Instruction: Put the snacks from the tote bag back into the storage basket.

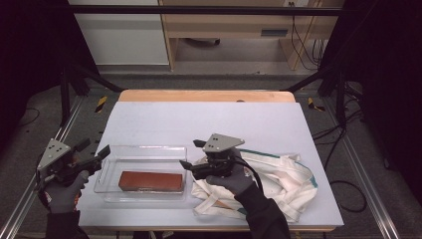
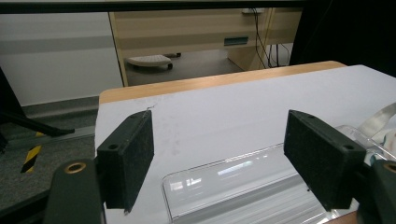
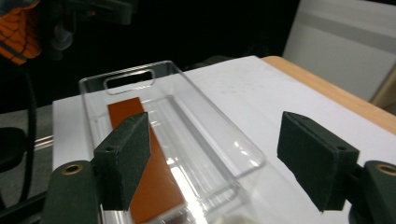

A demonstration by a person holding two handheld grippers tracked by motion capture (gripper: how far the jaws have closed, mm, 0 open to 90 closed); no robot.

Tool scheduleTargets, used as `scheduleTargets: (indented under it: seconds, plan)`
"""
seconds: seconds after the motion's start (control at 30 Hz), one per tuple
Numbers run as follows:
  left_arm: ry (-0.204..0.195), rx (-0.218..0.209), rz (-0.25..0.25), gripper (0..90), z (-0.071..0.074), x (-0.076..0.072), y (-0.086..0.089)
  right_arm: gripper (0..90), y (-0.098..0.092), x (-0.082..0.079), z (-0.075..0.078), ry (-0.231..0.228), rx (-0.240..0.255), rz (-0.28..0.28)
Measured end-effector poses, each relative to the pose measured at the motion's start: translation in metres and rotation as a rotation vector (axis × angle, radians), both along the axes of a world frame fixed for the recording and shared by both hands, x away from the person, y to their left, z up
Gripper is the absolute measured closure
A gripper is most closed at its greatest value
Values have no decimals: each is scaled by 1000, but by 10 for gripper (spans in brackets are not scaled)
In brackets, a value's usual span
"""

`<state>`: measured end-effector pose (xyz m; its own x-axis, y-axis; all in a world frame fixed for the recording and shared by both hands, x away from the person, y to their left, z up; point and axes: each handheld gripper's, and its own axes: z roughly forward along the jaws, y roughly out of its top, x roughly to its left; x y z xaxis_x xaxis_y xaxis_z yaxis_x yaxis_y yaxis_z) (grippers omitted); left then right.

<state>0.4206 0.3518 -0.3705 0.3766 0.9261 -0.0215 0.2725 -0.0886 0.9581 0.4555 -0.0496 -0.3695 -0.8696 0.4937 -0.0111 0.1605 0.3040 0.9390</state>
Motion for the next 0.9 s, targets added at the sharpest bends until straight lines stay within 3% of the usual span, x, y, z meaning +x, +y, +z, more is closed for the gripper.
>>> scheduleTargets:
  seconds: [0.17,0.3,0.5,0.67,0.9]
  plan:
    - [4,-3,-10,235,-3,0,-3,219,-36,-6,-5,-24,40,-124]
    - [14,5,-18,233,-6,1,-6,217,-59,-10,-10,-10,84,-185]
    - [18,23,-33,232,-11,2,-13,184,-87,-19,-15,-38,124,-288]
    - [25,39,-47,227,-15,2,-18,171,-105,-24,-21,-55,125,-366]
    - [50,68,-67,220,-25,5,-27,165,-137,-31,-36,-65,99,-530]
